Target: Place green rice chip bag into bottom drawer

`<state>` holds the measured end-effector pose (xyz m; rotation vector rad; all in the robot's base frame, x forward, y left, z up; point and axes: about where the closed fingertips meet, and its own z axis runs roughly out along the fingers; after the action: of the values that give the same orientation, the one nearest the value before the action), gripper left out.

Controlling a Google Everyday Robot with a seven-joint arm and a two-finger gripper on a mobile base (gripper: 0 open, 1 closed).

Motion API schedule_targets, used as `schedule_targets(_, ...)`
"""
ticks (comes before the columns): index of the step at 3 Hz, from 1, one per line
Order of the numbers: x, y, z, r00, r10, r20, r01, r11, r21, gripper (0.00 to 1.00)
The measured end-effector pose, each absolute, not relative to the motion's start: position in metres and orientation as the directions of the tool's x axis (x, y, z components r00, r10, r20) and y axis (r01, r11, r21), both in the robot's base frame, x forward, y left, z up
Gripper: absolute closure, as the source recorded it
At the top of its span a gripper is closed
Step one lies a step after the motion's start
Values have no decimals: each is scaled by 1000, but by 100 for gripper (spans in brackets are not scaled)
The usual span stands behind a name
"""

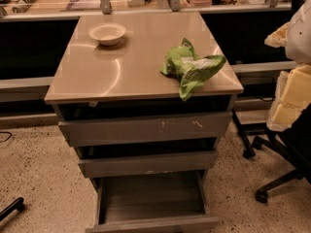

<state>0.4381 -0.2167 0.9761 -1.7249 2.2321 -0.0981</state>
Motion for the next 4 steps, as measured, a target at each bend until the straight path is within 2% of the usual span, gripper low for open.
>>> schedule_targets(2, 447, -214, 978, -206, -951, -231, -924, 267, -274, 0)
schedule_targets(4, 489, -202, 959, -161, -948, -273, -915, 247, -319, 0)
